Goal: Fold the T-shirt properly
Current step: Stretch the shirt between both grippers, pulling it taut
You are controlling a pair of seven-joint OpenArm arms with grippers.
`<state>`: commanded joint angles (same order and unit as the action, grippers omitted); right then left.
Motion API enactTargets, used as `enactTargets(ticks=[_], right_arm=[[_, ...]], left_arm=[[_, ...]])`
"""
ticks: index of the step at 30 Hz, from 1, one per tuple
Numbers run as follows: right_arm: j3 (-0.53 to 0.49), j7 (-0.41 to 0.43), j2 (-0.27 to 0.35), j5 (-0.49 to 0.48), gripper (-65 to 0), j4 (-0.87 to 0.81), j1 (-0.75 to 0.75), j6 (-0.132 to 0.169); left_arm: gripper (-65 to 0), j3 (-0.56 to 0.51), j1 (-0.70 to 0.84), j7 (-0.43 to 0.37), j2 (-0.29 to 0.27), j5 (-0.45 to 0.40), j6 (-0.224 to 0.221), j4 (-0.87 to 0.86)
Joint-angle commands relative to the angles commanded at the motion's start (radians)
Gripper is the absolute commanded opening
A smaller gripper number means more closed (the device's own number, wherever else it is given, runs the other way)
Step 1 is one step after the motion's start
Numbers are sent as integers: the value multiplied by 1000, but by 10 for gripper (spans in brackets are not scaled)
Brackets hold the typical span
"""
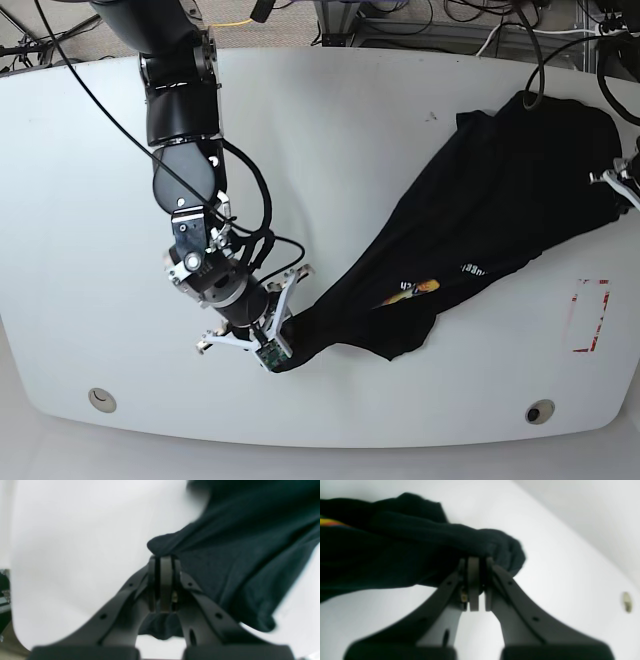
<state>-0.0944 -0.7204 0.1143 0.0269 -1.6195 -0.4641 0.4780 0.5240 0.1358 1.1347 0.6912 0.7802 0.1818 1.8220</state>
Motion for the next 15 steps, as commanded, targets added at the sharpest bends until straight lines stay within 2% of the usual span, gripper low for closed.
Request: enactTargets(ticks=[4, 10, 12, 15], right_arm=[[40, -40, 12, 2, -650, -5, -78, 31], [84, -127, 48, 0, -650, -6, -207, 78], [104, -155, 57, -3, -650, -8, -250, 98], [141, -210, 75, -3, -650, -63, -273, 120]], left_arm=[[-646, -34, -170, 48, 0, -6, 112, -8], [-646, -143, -440, 144, 0, -107, 193, -11], [-646, -186, -537, 176, -2, -143, 233, -12], [-646, -241, -631, 201, -2, -172, 259, -12]])
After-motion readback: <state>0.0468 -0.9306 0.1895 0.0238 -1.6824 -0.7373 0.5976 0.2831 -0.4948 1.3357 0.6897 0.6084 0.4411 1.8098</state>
